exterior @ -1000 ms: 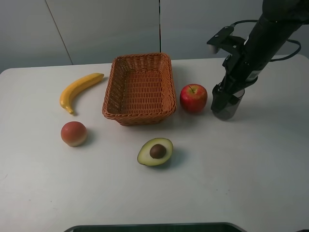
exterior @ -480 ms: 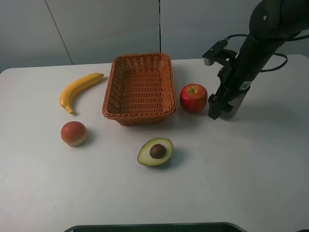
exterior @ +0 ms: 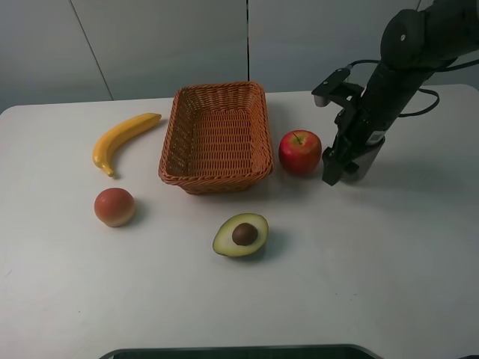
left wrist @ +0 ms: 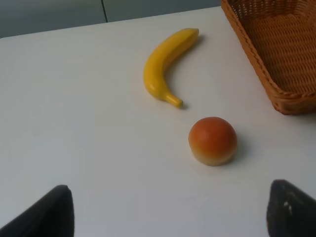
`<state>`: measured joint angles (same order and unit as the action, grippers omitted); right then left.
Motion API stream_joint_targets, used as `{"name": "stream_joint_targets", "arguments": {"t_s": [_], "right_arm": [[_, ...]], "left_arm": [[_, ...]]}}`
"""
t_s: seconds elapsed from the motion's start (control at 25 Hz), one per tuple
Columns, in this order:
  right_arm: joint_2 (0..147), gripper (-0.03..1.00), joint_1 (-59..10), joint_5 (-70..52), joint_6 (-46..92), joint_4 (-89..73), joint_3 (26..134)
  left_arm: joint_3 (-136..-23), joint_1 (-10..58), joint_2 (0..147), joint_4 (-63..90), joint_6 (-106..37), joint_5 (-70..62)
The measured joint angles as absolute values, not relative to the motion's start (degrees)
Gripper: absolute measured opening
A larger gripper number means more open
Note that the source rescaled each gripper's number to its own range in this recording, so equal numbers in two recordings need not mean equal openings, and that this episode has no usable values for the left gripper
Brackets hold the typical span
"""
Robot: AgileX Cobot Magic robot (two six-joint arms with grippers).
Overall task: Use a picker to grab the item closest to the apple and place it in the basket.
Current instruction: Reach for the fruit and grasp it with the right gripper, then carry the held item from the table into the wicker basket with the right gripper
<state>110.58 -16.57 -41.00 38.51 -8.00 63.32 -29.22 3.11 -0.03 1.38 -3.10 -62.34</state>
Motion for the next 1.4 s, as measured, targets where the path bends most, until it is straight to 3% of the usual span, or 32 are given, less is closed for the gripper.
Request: {"name": "stream_joint_targets", "arguments": {"t_s": [0.04, 0.12, 0.16, 0.2, 1.04, 1.4], "right_arm": [[110.58, 0.56, -16.57, -41.0, 38.51, -7.89, 63.32], [110.58, 0.16, -16.57, -41.12, 38.41, -7.89, 63.32], [110.58, 0.03, -16.57, -41.23, 38.25, -7.89, 63.32], [110.58, 0.0, -16.57, -41.31, 38.22, -7.89, 63.45], [110.46, 0.0, -16.57, -41.75, 38.02, -6.42, 63.45], [101.16, 0.0, -16.57, -46.24, 35.8, -5.24, 63.45]], "left_arm": [[-29.22, 3.11, -0.03, 1.38, -3.1, -62.34], [-29.22, 3.11, -0.03, 1.38, -3.1, -62.34], [-29.22, 3.11, -0.03, 1.38, -3.1, -62.34], [-29.22, 3.11, -0.03, 1.38, -3.1, -62.34], [-29.22, 3.11, -0.03, 1.38, -3.21, -62.34], [-29.22, 3.11, -0.03, 1.38, -3.22, -62.34]]}}
